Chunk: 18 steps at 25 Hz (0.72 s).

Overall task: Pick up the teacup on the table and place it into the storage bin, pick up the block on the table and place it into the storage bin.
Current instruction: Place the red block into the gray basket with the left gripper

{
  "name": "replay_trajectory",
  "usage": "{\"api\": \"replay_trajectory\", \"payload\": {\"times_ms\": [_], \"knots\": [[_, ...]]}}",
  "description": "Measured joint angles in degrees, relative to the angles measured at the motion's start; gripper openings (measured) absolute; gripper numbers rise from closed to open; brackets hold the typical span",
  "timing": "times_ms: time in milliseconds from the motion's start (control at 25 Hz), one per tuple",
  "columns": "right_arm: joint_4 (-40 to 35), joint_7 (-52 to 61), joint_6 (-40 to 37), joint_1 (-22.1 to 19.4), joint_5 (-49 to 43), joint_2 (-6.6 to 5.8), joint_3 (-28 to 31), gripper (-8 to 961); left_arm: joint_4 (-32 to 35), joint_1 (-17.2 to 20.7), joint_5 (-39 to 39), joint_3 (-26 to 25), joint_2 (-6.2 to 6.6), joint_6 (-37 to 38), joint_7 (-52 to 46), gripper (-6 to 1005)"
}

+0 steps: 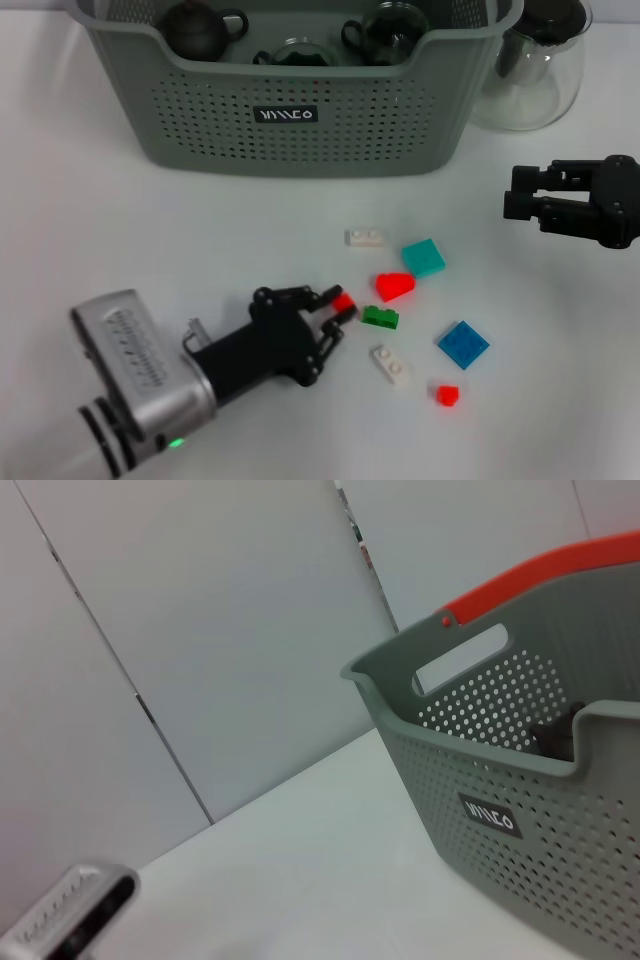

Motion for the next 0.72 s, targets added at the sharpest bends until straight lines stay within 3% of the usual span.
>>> {"api": "replay_trajectory", "payload": {"times_ms": [360, 600, 720], "knots": [[0.0, 0.0, 0.06, 0.13, 0.0, -0.04, 0.17, 486, 20.09, 3.55, 0.14, 0.22, 0.18, 20.05, -24.77, 187], [0.0, 0.0, 0.09, 0.22, -0.01, 0.04, 0.24, 486, 25.5, 3.19, 0.03, 0.36, 0.34, 28.78, -30.51, 189], [0.0, 0.0, 0.09, 0.24, -0.01, 0.05, 0.34, 485, 28.09, 1.12, -0.87, -0.25, 0.86, 38.51, -35.06, 189]]}}
